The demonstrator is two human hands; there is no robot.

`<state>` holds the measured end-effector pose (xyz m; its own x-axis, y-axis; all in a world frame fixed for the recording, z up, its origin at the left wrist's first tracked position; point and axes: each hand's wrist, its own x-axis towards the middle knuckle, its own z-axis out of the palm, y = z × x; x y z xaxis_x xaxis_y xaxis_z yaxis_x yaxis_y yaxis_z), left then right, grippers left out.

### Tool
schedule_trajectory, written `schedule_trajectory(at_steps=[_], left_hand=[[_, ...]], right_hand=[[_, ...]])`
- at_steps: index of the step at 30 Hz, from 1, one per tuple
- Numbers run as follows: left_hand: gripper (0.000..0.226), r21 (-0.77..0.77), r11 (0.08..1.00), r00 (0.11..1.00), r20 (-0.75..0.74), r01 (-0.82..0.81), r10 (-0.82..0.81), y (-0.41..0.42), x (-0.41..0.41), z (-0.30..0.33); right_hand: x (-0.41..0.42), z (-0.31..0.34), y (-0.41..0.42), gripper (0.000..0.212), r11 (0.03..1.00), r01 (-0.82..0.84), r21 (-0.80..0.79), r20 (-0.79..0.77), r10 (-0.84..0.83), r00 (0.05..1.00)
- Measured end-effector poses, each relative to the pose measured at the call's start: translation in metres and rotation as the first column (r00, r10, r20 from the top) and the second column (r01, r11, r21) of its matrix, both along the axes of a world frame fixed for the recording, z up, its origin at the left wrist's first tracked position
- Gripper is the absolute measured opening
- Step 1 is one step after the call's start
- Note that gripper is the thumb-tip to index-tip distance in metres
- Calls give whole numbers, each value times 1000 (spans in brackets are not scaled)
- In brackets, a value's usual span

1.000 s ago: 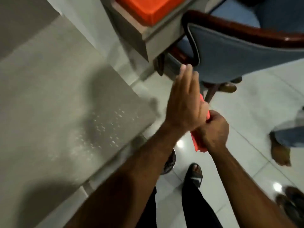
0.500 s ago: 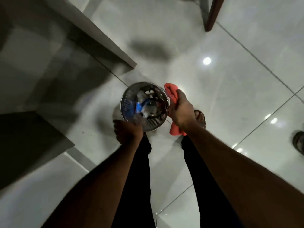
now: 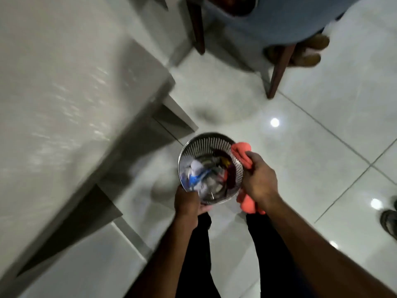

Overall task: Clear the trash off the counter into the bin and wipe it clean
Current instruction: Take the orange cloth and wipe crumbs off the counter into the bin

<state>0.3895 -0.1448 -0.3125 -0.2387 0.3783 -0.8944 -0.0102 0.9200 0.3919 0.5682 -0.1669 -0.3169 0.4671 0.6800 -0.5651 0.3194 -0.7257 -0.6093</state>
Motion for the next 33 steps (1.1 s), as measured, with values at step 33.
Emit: schedule_trajectory(at_steps=[33], left_hand=[[25,-1,946,917,244,-325,315,8,-83,242]], right_hand=[[-110,245,116,69,13,-998,63,663,747,52]])
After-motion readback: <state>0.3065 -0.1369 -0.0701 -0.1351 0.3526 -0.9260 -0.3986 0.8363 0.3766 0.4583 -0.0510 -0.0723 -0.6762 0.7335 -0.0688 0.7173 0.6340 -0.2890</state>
